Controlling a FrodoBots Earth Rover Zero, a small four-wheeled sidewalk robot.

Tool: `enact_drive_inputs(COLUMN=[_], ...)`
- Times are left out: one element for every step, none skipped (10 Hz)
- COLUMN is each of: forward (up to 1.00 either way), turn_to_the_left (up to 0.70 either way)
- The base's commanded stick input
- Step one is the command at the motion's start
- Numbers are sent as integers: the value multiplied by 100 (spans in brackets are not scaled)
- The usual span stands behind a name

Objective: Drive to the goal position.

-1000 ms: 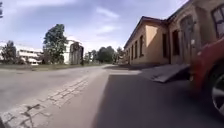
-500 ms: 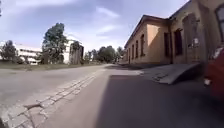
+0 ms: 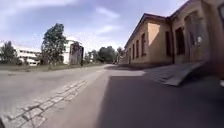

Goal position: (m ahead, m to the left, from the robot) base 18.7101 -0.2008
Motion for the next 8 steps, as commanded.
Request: enact_drive_inputs(forward=[70, 70, 70, 70, 70, 70, 70, 70], turn_to_the_left=[0, 0, 0, 0, 0, 0, 0, 0])
